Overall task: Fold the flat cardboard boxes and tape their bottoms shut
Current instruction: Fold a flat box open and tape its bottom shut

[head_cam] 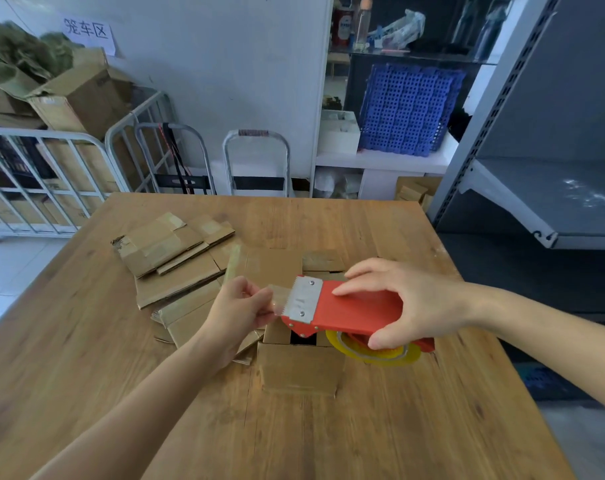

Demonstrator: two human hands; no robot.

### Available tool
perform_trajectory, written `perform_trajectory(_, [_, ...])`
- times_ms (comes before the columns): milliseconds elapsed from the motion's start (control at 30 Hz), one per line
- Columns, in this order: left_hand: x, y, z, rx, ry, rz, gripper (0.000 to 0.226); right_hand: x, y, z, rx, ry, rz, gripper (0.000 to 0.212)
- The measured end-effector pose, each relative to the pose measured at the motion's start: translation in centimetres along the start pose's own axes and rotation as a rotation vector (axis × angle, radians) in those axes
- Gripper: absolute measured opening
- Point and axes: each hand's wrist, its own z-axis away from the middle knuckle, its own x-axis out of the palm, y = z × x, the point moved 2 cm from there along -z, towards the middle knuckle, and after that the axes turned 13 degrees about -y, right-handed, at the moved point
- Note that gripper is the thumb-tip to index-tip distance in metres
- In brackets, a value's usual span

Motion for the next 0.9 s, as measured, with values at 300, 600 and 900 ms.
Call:
perform_trajectory(300, [0.7, 1.0, 0.3, 0.063, -0.008, 0.049, 0.014, 0.1, 0.8, 1.3, -0.022, 0.033, 0.095, 0.075])
perform_trajectory(600, [-5.1, 1.5, 1.2, 0.013, 0.199, -0.039, 0.01, -0.6, 3.1, 3.8, 0.106, 0.044, 0.195, 0.066])
perform_trajectory(900, [-5.5, -0.3, 2.9, -0.009, 0.221, 0.018, 0.018, 0.0, 4.8, 2.2, 0.112, -0.047, 0.181, 0.068])
